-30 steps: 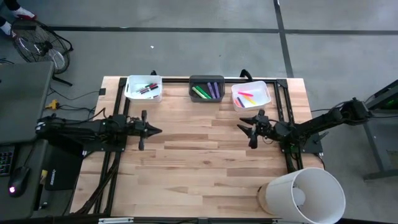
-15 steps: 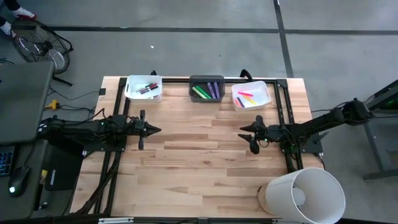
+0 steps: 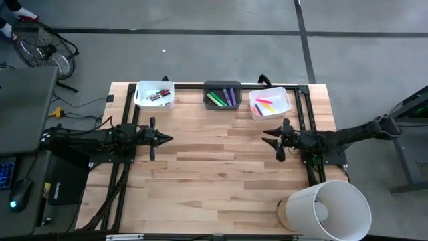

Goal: Pick & Place Markers
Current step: Return to Home Position

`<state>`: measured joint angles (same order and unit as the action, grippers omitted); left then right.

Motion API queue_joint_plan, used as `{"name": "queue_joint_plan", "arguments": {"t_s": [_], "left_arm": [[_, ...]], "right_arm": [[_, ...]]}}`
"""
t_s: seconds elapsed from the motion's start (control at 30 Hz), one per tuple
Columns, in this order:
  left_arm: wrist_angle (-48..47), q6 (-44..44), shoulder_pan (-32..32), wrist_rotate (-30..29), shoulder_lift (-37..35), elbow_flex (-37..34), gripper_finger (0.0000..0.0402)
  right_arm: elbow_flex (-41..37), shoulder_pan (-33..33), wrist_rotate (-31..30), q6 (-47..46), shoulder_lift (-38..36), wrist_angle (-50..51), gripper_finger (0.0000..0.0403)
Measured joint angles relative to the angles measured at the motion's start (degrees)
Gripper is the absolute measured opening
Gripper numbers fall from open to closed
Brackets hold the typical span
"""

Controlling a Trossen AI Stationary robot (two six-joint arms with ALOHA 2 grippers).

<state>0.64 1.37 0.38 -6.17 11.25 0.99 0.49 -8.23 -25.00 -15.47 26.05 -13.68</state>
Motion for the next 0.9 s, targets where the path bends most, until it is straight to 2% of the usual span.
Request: {"name": "queue_joint_plan", "arguments": {"t_s": [0.13,0.23,0.5,0.67,0.9], "left_arm": [[-0.01,0.07,0.00,0.12,0.00,0.00,0.0001],[-0.17,-0.05,0.01,1.46,0.00,0.00,0.0000],[-0.79,-0.15,0.02,5.99,0.00,0.00,0.0000],[-0.69,0.78,-0.02,8.42,0.00,0.00,0.0000],[-0.70,0.30,-0.02,8.33,0.02,0.00,0.0001]], "right_arm": [[0.00,0.00,0.16,0.31,-7.97,5.43,0.0157],[0.02,0.02,2.80,0.22,-13.42,9.39,0.0157],[0.04,0.09,19.42,1.58,-20.20,11.77,0.0157],[0.04,0.09,19.48,1.68,-20.55,11.92,0.0157],[0.04,0.09,19.44,-0.83,-20.53,11.99,0.0158]]}}
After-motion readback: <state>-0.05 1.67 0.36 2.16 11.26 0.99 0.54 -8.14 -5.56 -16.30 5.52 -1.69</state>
